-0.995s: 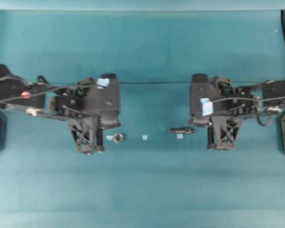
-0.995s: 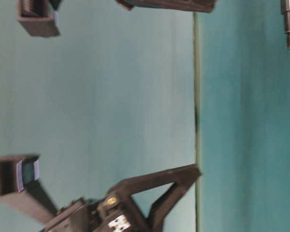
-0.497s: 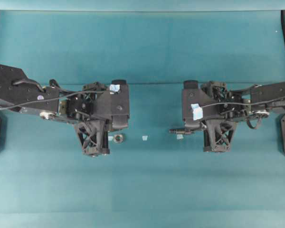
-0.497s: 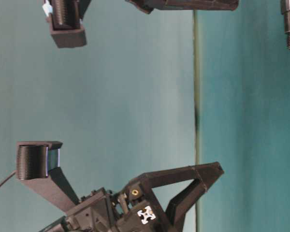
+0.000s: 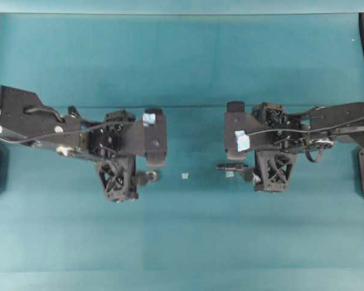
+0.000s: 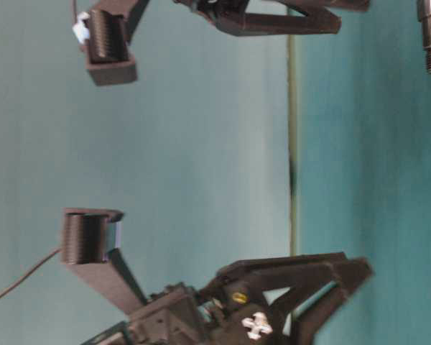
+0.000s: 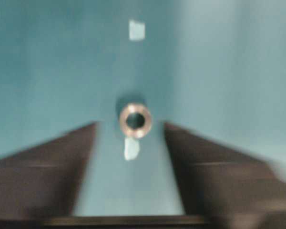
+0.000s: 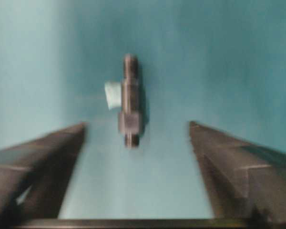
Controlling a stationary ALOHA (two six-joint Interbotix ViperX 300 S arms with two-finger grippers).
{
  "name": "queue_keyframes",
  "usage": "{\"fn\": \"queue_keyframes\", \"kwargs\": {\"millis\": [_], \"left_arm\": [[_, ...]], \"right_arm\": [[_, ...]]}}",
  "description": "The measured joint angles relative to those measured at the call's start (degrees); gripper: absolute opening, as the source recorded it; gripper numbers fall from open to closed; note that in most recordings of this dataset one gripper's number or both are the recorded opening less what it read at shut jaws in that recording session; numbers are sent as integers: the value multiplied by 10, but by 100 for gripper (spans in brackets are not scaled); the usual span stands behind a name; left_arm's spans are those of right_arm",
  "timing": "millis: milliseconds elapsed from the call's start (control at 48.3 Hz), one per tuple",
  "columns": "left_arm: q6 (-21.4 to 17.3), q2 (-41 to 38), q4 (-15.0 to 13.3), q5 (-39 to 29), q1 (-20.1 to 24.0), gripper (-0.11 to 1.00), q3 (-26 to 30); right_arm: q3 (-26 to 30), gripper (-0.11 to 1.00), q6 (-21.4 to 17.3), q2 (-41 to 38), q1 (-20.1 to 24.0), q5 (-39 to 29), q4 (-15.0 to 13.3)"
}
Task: Insert the washer onto the shaft with both hands.
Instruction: 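Lower both grippers, left around the washer, right around the shaft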
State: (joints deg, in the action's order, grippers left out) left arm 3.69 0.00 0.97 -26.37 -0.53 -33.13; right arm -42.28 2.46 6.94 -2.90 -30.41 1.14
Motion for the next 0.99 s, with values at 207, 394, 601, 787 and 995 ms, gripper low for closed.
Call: {"fn": "queue_keyframes", "kwargs": {"millis": [207, 394, 601, 787, 995], "left_arm": [[3, -13, 0, 4, -14, 97, 0], [0, -37, -1, 15, -15, 97, 0], [-4, -60, 0, 39, -16, 96, 0], [-4, -76, 0, 53, -13, 96, 0], [-6, -87, 1, 55, -11, 96, 0]], "right_arm": [[0, 95, -1, -7, 2, -5, 0], [0, 95, 0, -18, 2, -4, 0], [0, 95, -1, -41, 2, 11, 0], [1, 94, -2, -61, 2, 31, 0], [1, 94, -4, -75, 2, 35, 0]]}}
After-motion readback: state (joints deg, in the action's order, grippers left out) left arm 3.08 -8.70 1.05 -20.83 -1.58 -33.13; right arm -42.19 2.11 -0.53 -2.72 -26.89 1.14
